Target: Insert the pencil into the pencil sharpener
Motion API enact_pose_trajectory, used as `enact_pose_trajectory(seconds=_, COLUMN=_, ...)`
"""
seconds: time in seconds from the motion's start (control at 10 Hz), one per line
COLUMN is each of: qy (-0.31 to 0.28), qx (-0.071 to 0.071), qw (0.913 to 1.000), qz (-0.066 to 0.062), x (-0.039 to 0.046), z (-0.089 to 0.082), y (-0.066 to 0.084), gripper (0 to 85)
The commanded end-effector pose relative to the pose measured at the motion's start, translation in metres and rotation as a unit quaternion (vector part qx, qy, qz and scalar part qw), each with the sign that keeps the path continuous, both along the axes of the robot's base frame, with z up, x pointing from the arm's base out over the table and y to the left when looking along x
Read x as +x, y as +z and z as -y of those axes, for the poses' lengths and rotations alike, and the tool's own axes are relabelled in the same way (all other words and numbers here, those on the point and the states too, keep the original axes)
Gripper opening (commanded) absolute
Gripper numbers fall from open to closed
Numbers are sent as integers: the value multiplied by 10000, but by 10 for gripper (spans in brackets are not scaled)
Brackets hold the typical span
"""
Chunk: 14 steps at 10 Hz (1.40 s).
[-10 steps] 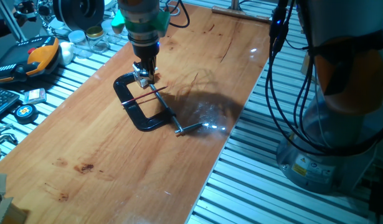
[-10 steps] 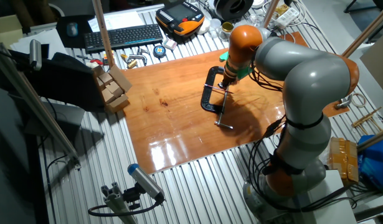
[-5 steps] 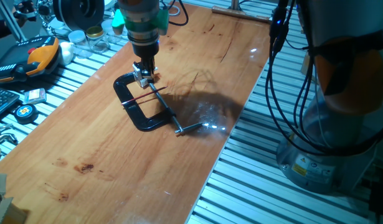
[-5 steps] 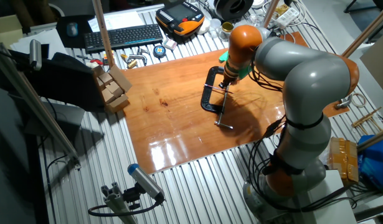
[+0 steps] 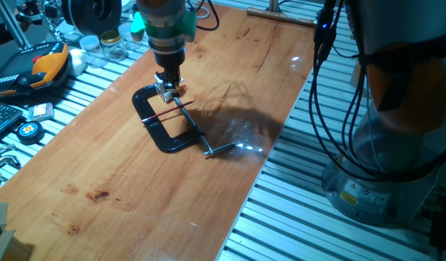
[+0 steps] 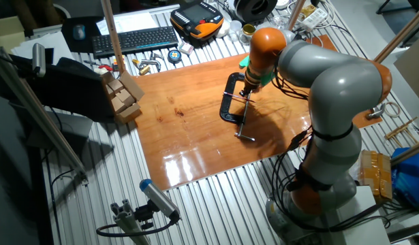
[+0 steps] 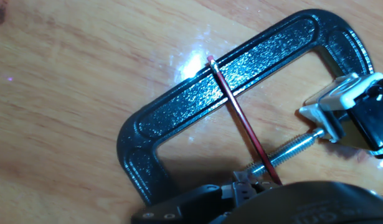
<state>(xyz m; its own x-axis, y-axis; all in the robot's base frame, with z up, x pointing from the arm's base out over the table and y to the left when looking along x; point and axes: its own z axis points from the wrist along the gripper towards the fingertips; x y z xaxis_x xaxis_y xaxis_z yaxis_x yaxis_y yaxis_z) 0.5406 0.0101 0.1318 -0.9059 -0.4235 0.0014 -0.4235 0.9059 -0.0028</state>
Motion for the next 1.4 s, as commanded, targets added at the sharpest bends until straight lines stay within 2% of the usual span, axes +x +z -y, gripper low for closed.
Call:
enact_pose_trajectory(seconds=0.0, qy=-67, qx=22, qw=9998, qz=-166, x=6, z=-9, y=5, gripper=0)
enact_pose_trajectory(seconds=0.4, qy=-764, qx=64, qw=9970, qz=-70, x=-5, z=-28, y=14, gripper=0)
enact_pose_trajectory(seconds=0.5, qy=-1054, qx=42, qw=9944, qz=-37, x=-7, z=-25, y=23, gripper=0)
enact_pose_trajectory(seconds=0.6, qy=-1221, qx=-91, qw=9924, qz=72, x=-8, z=-24, y=23, gripper=0)
enact_pose_trajectory(seconds=0.9, qy=-2262, qx=-88, qw=9739, qz=133, x=-31, z=-1, y=12, gripper=0)
enact_pose_trajectory(seconds=1.0, qy=-2553, qx=-98, qw=9668, qz=84, x=-32, z=-2, y=16, gripper=0)
enact_pose_trajectory(seconds=1.2, qy=-3055, qx=-25, qw=9522, qz=-44, x=-29, z=-2, y=46, gripper=0)
enact_pose_trajectory(seconds=1.3, qy=-3222, qx=-17, qw=9466, qz=-63, x=-31, z=-1, y=47, gripper=0)
